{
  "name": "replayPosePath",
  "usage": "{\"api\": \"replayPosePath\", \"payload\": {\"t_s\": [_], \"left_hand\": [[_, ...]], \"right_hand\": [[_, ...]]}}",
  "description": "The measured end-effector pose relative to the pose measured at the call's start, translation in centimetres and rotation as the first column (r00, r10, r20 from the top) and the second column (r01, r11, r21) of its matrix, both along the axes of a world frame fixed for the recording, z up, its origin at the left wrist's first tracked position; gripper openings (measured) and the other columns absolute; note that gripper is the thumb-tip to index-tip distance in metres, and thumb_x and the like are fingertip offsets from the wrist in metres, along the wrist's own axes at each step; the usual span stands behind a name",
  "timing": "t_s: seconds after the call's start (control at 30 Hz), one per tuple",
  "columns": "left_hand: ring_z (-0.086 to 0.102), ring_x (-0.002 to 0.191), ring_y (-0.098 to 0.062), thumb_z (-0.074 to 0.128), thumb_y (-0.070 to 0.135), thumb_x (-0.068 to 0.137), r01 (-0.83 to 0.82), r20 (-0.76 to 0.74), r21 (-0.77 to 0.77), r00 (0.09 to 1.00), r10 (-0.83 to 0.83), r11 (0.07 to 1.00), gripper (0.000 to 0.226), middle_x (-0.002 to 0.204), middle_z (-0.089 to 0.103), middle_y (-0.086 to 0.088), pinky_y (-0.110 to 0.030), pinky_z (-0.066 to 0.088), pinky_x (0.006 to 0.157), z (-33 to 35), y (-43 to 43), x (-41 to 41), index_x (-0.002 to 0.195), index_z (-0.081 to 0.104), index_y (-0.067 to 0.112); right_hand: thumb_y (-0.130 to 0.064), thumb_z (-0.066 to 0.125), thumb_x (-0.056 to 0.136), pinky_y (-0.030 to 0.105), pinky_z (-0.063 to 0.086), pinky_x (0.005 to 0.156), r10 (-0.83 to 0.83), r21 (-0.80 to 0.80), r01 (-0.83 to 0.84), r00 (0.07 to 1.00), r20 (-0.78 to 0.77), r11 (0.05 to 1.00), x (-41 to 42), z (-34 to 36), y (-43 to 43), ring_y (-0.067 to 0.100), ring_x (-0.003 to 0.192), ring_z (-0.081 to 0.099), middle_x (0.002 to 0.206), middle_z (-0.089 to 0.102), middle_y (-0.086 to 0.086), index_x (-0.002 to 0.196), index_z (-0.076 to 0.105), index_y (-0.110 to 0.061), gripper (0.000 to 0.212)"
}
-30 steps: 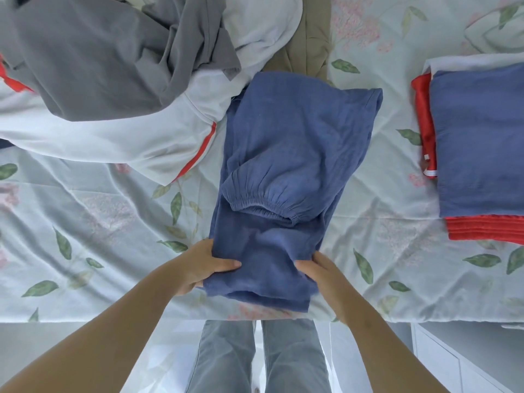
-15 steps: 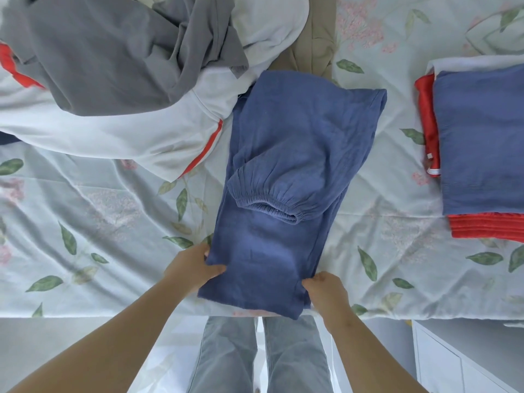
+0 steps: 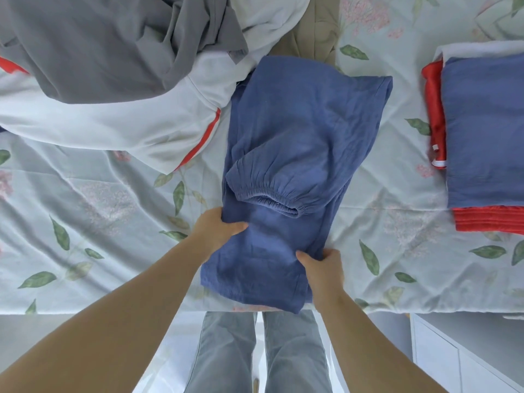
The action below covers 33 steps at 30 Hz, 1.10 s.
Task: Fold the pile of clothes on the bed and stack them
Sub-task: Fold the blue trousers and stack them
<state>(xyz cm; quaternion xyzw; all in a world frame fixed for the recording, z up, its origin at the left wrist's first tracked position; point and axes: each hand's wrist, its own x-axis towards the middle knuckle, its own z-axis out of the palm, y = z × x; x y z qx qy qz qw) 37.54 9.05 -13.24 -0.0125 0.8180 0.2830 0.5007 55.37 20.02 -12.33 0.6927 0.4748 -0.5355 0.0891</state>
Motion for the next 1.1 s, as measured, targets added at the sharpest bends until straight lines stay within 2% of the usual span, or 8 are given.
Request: {"api": "replayPosePath", "payload": {"t_s": [0.27, 0.5, 0.63, 0.83, 0.9, 0.97, 1.03, 1.1], "left_hand": [[0.068, 0.096, -0.021, 0.062, 0.029, 0.090, -0.140, 0.329, 0.054, 0.937, 0.115, 0.989, 0.024, 0.099, 0.074, 0.001, -0.040, 0.052, 0.092, 2.0, -3.2, 0.1, 0.110, 0.065, 0.015], [0.071, 0.064, -0.021, 0.061, 0.033, 0.089, -0.508, 0.563, 0.004, 0.713, 0.417, 0.862, 0.031, 0.079, 0.073, -0.011, -0.026, 0.054, 0.052, 6.0, 1.2, -2.5, 0.098, 0.064, 0.004], [0.070, 0.083, -0.019, 0.045, 0.033, 0.098, -0.648, 0.599, 0.096, 0.644, 0.476, 0.756, 0.035, 0.086, 0.071, -0.006, -0.027, 0.055, 0.074, 8.2, 7.3, -5.3, 0.099, 0.067, 0.005], [0.065, 0.098, -0.021, 0.037, 0.023, 0.103, -0.922, 0.767, 0.343, 0.385, 0.512, 0.179, 0.023, 0.097, 0.063, -0.007, -0.035, 0.055, 0.081, 9.2, 14.5, -9.0, 0.105, 0.054, 0.007], [0.056, 0.101, -0.017, 0.034, 0.020, 0.102, -0.771, 0.551, 0.493, 0.635, 0.541, 0.403, 0.017, 0.097, 0.052, 0.001, -0.033, 0.046, 0.087, 7.8, 14.9, -8.9, 0.106, 0.050, 0.015], [0.047, 0.087, -0.008, 0.040, 0.016, 0.098, -0.283, -0.046, 0.494, 0.936, 0.350, 0.822, 0.021, 0.094, 0.048, 0.008, -0.022, 0.041, 0.075, 5.9, 14.2, -8.1, 0.116, 0.050, 0.013], [0.044, 0.114, -0.008, 0.051, 0.018, 0.094, 0.254, -0.518, 0.268, 0.851, -0.084, 0.929, 0.041, 0.125, 0.048, 0.005, -0.017, 0.033, 0.092, 3.6, 12.8, -7.2, 0.134, 0.044, 0.016], [0.024, 0.140, -0.020, 0.061, 0.032, 0.088, 0.626, -0.606, -0.005, 0.619, -0.500, 0.780, 0.061, 0.150, 0.030, 0.000, -0.033, 0.025, 0.110, 1.8, 11.4, -6.7, 0.142, 0.036, 0.021]], "right_hand": [[-0.010, 0.056, 0.082, 0.028, 0.036, 0.056, -0.180, -0.199, 0.149, 0.973, -0.147, 0.969, 1.7, 1.9, 0.6, 0.017, 0.063, 0.043, 0.070, 0.046, 0.005, 0.076, 0.051, -0.007, 0.008], [-0.004, 0.053, 0.089, 0.034, 0.049, 0.065, -0.422, -0.307, 0.329, 0.850, -0.317, 0.893, -1.5, 4.2, 4.0, 0.027, 0.071, 0.058, 0.084, 0.059, 0.014, 0.089, 0.055, -0.005, 0.002], [-0.005, 0.045, 0.091, 0.029, 0.053, 0.057, -0.578, -0.427, 0.414, 0.713, -0.396, 0.804, -5.7, 7.0, 9.6, 0.024, 0.065, 0.060, 0.077, 0.060, 0.013, 0.081, 0.056, -0.005, 0.016], [-0.028, 0.037, 0.102, 0.034, 0.054, 0.080, -0.685, -0.543, 0.449, 0.262, -0.680, 0.710, -10.2, 8.5, 15.5, 0.020, 0.102, 0.065, 0.115, 0.067, 0.001, 0.119, 0.055, -0.016, 0.028], [-0.039, 0.035, 0.101, 0.041, 0.038, 0.105, -0.473, -0.323, 0.367, 0.469, -0.746, 0.872, -10.3, 7.2, 16.1, 0.019, 0.132, 0.041, 0.147, 0.041, -0.006, 0.144, 0.030, -0.033, 0.044], [-0.034, 0.048, 0.096, 0.033, 0.039, 0.099, -0.125, 0.025, 0.204, 0.688, -0.714, 0.979, -10.1, 6.0, 15.7, 0.013, 0.123, 0.045, 0.136, 0.044, -0.009, 0.135, 0.035, -0.037, 0.041], [-0.020, 0.057, 0.088, 0.023, 0.037, 0.088, 0.271, 0.423, -0.038, 0.817, -0.509, 0.906, -9.6, 4.6, 14.6, 0.008, 0.109, 0.048, 0.117, 0.046, -0.015, 0.118, 0.046, -0.031, 0.033], [-0.018, 0.063, 0.084, 0.023, 0.034, 0.090, 0.664, 0.667, -0.448, 0.742, -0.094, 0.595, -8.8, 2.7, 13.5, 0.013, 0.119, 0.046, 0.123, 0.049, -0.011, 0.121, 0.053, -0.021, 0.039]]}}
